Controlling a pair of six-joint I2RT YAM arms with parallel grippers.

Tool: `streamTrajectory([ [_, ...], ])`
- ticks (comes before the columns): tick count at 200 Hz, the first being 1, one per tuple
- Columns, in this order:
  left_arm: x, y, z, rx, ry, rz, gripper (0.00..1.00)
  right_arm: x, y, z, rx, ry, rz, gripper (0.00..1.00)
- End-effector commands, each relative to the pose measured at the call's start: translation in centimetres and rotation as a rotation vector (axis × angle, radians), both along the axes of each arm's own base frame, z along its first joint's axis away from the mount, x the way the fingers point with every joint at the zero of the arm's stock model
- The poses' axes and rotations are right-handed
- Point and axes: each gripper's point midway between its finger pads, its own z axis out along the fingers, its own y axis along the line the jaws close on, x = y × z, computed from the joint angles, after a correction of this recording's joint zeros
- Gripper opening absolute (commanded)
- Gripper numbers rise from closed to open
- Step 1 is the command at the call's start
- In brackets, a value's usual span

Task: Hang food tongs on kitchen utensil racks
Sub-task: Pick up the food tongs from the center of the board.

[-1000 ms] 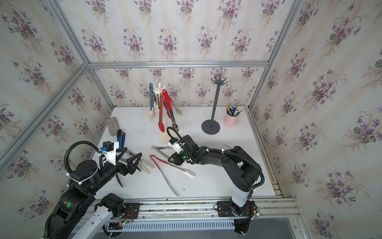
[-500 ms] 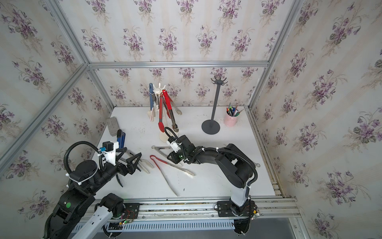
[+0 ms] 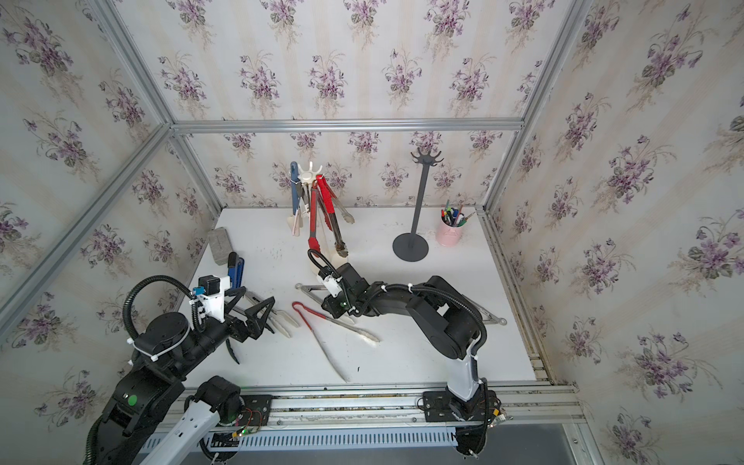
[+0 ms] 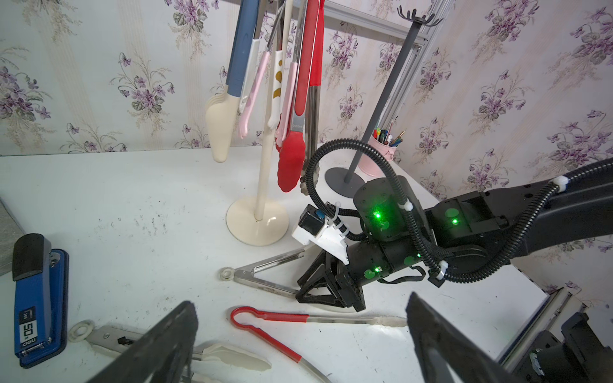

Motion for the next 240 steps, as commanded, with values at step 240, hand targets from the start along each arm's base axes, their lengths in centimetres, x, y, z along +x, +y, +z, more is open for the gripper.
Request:
streamTrajectory([
  [240,0.2,0.2,-0.3,0.012,0.008,0.012,0.99,-0.4,-1.9,1.9,-0.082,-0.130,0.036,0.00],
])
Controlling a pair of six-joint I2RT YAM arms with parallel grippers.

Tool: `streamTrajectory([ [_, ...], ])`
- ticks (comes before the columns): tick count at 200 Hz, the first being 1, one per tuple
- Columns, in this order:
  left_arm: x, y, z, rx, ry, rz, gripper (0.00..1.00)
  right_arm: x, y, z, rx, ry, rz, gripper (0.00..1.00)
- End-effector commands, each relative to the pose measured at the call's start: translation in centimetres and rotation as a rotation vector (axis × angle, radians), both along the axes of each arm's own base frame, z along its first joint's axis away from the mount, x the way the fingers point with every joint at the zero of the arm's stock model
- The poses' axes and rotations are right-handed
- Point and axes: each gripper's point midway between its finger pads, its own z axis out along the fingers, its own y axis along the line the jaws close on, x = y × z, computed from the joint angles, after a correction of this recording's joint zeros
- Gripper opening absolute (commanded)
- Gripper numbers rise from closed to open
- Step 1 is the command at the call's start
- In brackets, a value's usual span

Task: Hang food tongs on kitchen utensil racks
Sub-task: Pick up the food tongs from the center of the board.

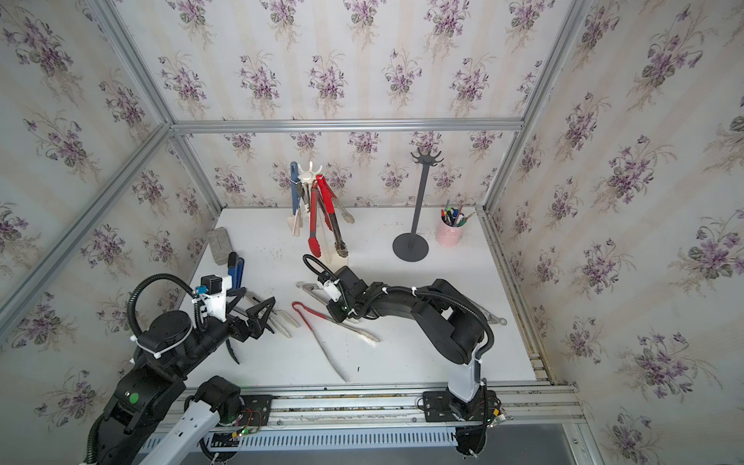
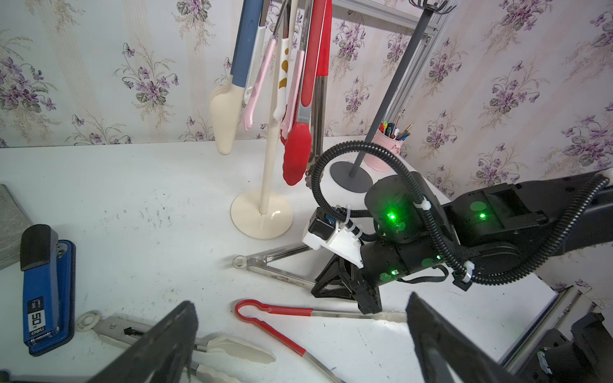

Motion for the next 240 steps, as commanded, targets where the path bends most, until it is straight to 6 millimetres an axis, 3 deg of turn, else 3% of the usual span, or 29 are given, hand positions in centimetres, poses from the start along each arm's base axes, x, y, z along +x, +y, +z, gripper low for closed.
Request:
streamTrajectory([
  [1,0.0,0.0,0.4,-0.005,-0.016,0.000,0.99,0.6,0.2,1.6,0.032,-0.070,0.011,0.00],
  [171,0.0,-0.4,0.6,-0.003,-0.014,-0.021,0.99,-2.6,-5.6,5.2,0.141,-0.129,0.137,0.00],
  [205,0.1,-0.4,0.5,0.003,-0.010,-0.024,0.99,-3.5,-6.5,7.0,0.229,-0.153,0.192,0.00],
  [240,0.3,-0.6,0.5,0.007,-0.003,-0.029,0.99,-2.8,-7.8,8.7,0.293,-0.167,0.190,0.00],
])
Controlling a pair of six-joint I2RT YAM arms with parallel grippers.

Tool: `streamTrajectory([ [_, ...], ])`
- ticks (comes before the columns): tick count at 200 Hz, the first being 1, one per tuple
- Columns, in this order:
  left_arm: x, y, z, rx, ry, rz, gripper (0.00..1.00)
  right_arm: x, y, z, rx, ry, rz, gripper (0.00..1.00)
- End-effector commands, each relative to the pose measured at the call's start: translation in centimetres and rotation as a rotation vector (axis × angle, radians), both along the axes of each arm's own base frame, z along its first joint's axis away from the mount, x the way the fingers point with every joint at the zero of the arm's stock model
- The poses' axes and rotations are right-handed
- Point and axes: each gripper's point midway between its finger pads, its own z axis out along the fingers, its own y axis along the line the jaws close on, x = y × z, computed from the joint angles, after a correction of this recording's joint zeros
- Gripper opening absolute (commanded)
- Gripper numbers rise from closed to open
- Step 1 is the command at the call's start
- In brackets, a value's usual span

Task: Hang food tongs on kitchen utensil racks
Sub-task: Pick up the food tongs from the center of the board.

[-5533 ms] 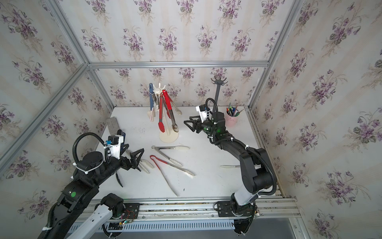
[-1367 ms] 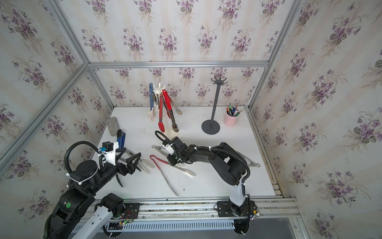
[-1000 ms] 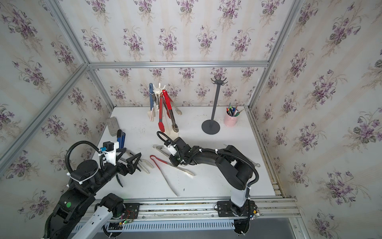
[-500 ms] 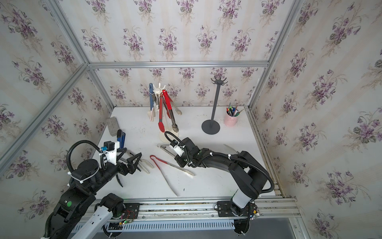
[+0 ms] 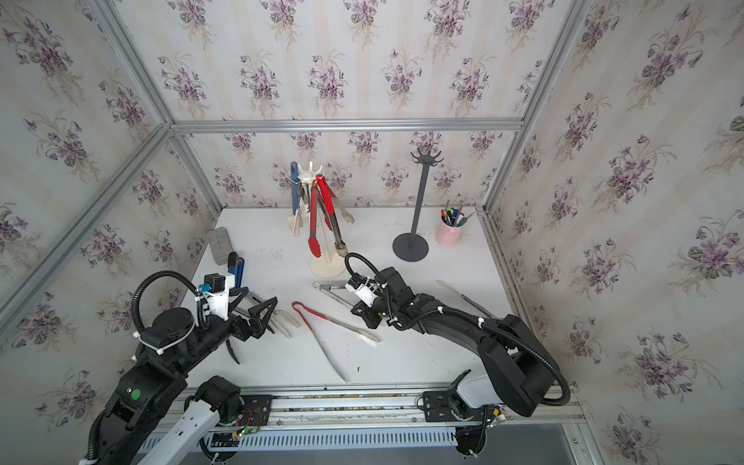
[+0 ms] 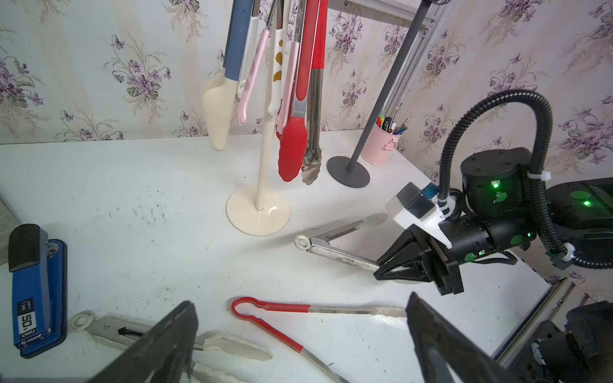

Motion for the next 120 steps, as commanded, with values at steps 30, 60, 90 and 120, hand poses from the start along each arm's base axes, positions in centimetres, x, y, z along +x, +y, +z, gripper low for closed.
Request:
streamTrajectory([
  [30,0.2,-0.2,0.7,0.001,-0.020,-0.010,0.99,1.0,-0.3,4.3,0.149,-0.097,0.081,0.00],
  [60,0.2,-0.3,0.7,0.001,-0.019,-0.012,0.99,2.3,-1.4,6.0,0.196,-0.124,0.079,0.00],
  [90,0.3,-0.3,0.8,0.000,-0.021,-0.010,0.99,3.4,-2.4,7.7,0.231,-0.159,0.073,0.00],
  [120,0.5,-0.4,0.7,0.001,-0.015,-0.016,0.99,4.2,-2.6,9.3,0.256,-0.192,0.071,0.00],
])
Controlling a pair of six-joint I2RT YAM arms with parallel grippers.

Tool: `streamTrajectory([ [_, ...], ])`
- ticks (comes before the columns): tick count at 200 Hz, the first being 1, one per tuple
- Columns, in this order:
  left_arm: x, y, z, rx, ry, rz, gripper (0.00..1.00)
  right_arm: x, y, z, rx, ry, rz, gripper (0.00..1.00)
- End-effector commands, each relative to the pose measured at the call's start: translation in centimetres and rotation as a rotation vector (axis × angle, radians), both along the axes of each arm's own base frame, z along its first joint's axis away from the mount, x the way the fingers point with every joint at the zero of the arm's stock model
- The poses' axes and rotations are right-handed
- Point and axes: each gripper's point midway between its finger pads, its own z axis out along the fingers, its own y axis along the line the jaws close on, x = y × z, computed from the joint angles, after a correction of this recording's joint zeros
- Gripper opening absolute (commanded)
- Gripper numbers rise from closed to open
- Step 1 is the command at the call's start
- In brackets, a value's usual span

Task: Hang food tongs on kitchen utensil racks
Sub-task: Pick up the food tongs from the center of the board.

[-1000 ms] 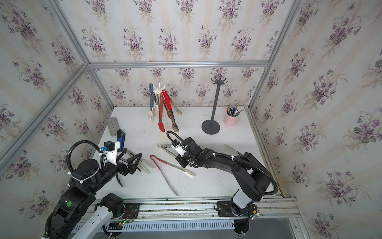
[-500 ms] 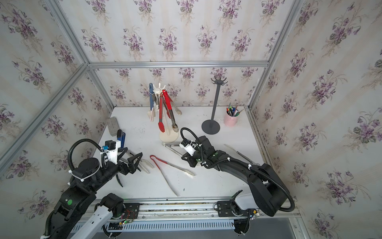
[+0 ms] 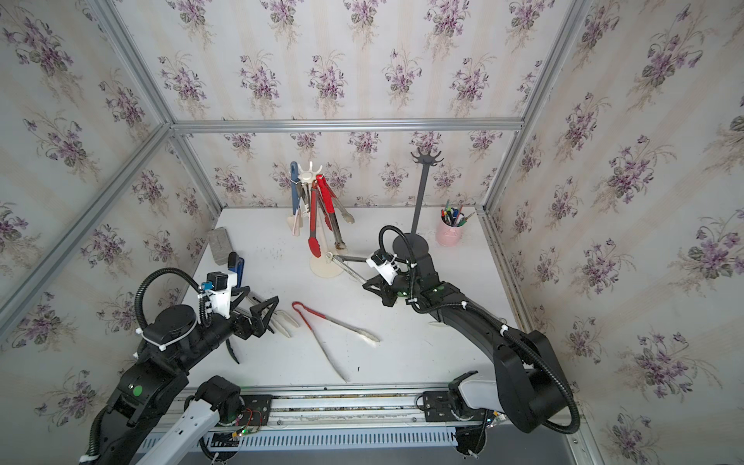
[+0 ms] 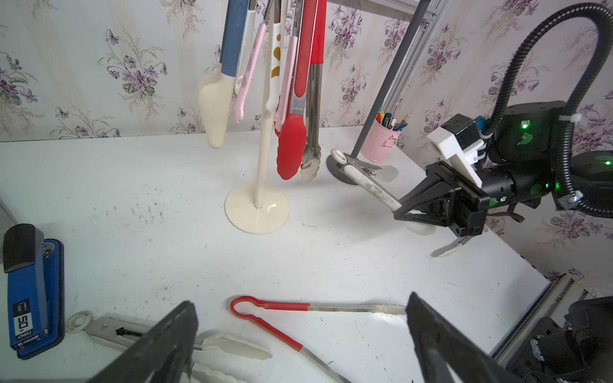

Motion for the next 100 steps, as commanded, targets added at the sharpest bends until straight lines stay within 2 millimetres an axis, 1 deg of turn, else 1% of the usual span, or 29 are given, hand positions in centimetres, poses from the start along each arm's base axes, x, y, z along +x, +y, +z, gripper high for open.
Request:
streamTrajectory([
  [1,0.2,-0.2,1.0,-0.008,-0.031,-0.009,0.99,0.2,0.5,2.3,0.050,-0.086,0.055,0.00],
  [63,0.2,-0.4,1.2,-0.008,-0.037,-0.017,0.99,2.1,0.6,6.5,0.124,-0.165,0.069,0.00],
  [100,0.2,-0.4,1.3,-0.009,-0.039,-0.021,0.99,3.8,0.2,8.7,0.180,-0.194,0.070,0.00],
])
